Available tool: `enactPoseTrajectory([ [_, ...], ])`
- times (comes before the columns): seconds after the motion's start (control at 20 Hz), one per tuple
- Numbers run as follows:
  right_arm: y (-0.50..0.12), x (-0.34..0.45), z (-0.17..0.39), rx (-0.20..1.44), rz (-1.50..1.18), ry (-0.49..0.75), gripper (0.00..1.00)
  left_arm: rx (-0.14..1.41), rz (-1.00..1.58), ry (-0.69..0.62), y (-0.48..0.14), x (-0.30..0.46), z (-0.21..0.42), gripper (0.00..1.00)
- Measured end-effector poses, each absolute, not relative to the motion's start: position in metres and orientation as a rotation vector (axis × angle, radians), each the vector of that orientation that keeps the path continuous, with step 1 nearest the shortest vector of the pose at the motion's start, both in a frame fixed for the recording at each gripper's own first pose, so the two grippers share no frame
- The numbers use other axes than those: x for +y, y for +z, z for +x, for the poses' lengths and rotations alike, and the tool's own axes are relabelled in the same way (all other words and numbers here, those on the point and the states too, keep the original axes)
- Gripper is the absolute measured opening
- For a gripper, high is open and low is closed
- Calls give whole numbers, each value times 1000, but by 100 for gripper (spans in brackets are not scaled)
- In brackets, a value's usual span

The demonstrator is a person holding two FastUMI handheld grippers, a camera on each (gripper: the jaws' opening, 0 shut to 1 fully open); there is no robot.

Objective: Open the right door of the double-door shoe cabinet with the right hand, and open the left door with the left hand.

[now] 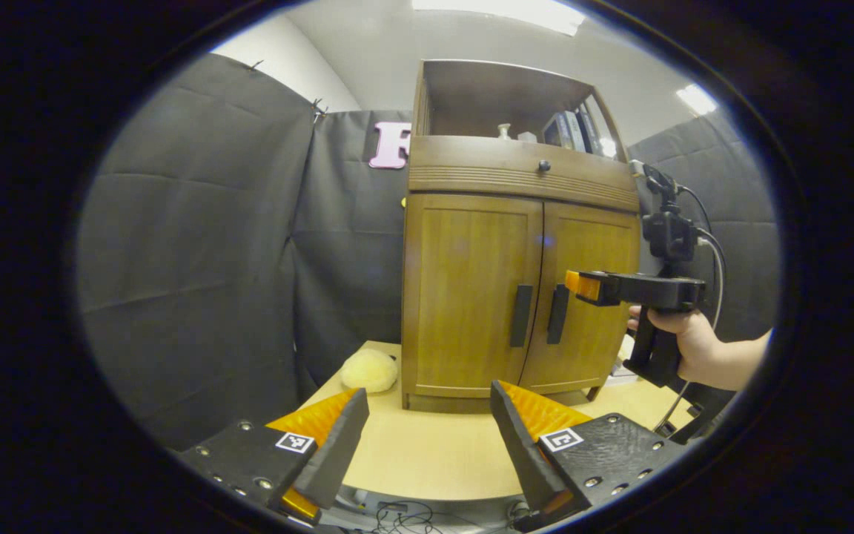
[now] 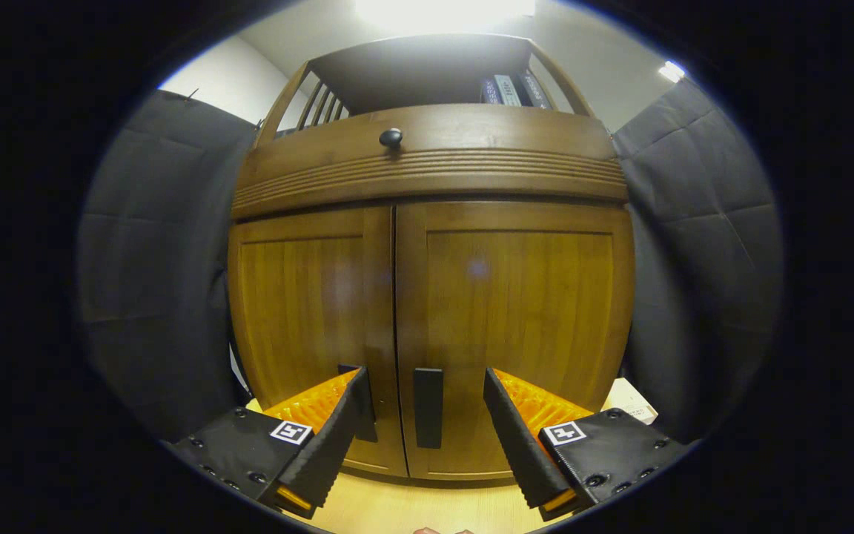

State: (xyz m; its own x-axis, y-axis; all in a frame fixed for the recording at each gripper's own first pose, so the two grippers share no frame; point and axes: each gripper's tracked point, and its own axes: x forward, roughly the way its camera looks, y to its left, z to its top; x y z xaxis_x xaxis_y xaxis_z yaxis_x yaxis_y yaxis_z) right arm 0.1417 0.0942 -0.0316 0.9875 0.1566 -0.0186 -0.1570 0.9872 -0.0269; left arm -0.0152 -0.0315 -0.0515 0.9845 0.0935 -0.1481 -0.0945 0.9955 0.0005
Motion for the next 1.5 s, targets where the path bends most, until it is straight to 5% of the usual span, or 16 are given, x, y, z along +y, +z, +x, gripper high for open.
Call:
enactPoseTrajectory([
  [0.7, -98, 103, 225, 153, 1, 192, 97, 195, -66, 204, -49, -22, -7, 95],
  [1.0, -114, 108, 227, 229, -2, 211, 36, 209, -74, 250, -50, -15, -8, 95],
  [1.25, -113, 107, 226, 223, 4, 227, 29, 229, -86, 275, -51, -4, -19, 95],
  [1.45, -117, 108, 229, 246, 19, 262, 10, 216, -71, 274, -48, 6, -24, 94],
  [1.5, -116, 107, 225, 241, 4, 254, 14, 215, -68, 269, -47, 7, -27, 95],
])
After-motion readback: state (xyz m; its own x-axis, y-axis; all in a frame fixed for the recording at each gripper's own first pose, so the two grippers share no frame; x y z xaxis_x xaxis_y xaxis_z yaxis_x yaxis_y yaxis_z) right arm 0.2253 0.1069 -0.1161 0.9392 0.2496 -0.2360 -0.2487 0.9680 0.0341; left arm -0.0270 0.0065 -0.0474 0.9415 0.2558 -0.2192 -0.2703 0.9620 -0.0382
